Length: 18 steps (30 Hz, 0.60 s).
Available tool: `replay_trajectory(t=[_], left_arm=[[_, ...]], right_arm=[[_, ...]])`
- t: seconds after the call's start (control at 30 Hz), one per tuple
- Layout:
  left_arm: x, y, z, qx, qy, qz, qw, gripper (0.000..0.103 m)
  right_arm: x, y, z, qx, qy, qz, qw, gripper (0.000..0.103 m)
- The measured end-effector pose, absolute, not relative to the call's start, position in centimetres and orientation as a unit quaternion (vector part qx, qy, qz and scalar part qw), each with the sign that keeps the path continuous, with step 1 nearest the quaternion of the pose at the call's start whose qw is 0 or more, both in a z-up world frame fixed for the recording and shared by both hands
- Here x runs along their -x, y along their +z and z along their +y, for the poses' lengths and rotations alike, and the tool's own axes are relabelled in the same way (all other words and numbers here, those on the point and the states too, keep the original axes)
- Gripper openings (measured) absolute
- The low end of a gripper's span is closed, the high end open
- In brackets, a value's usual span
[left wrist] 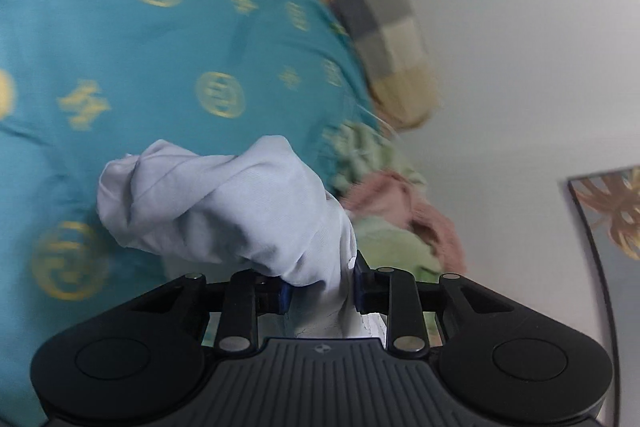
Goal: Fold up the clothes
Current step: 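Carry the shirt onto the green blanket pile and open both grippers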
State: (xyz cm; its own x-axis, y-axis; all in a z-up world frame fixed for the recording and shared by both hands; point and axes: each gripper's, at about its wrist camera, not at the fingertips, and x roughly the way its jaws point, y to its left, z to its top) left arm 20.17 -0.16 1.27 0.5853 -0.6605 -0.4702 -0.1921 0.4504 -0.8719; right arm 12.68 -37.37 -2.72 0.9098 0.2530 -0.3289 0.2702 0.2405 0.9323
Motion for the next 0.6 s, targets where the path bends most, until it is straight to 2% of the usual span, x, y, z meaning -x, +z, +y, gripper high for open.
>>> replay_trajectory(t=[0.23, 0.3, 0.43, 0.6], left_arm=[[-27.8, 11.3, -17.5, 0.492, -0.292, 0.399, 0.717, 0.029], [-29.0, 12.3, -21.6, 0.487, -0.322, 0.389, 0.712, 0.030], [-28.5, 7.9, -25.4, 0.441, -0.341, 0.421, 0.715, 0.030], [-28.0, 2.3, -30.1, 0.382, -0.363, 0.458, 0.716, 0.030]], right_arm=[[-15.9, 9.7, -50.5, -0.565, -0.021, 0.097, 0.819, 0.019], [-16.0, 11.2, -53.3, -0.540, -0.040, 0.079, 0.837, 0.019], [-15.8, 13.4, -58.3, -0.485, -0.084, 0.048, 0.869, 0.019], [-14.5, 8.5, -61.2, -0.471, -0.141, 0.108, 0.864, 0.019]])
